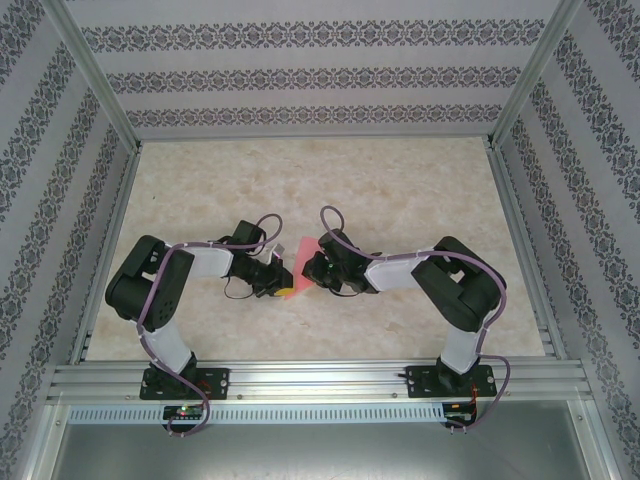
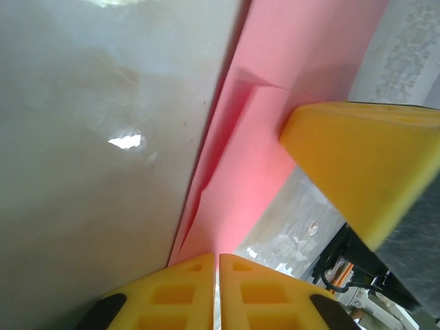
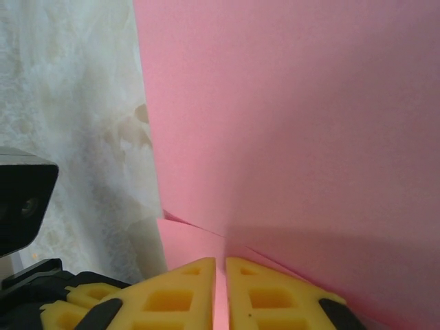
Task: Fold a paper plane with a square sheet of paper (pick it up from the middle)
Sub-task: Third fold the triangle at the center of the table.
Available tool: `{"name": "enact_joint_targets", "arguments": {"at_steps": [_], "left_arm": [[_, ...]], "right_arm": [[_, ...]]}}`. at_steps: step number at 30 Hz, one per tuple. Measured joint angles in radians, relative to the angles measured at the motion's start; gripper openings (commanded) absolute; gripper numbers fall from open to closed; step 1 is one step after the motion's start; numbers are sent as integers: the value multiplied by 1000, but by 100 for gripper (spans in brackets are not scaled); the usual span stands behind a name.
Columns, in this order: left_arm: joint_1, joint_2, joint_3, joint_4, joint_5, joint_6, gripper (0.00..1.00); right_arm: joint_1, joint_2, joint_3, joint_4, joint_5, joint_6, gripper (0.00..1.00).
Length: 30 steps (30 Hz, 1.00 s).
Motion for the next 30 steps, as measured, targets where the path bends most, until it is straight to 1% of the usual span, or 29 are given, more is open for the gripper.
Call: {"name": "enact_joint_targets", "arguments": {"at_steps": [2,5,8,16,19,26,30], "left_arm": [[-1,0,0,-3,-6,4,10],[-5,-2,0,-6,-15,9,9],[-6,-3,0,-7,-21,13,8],[-6,-4,1,-14,-27,30,6],[-10,-4,5,-22,-34,32,6],[-11,-4,10,-32,-41,41,5],[-11,-3,10,-32,-41,49,4]], "right_arm": [[-2,-29,-5,-2,0,-3,15],[1,-77,-6,5,0,-9,12],[18,-92,-6,22,0,-15,9],[77,-23,-41,95,3,19,6],[77,13,-66,132,5,36,6],[66,16,-98,207,-1,54,7],[51,14,-101,209,-5,53,8]]}}
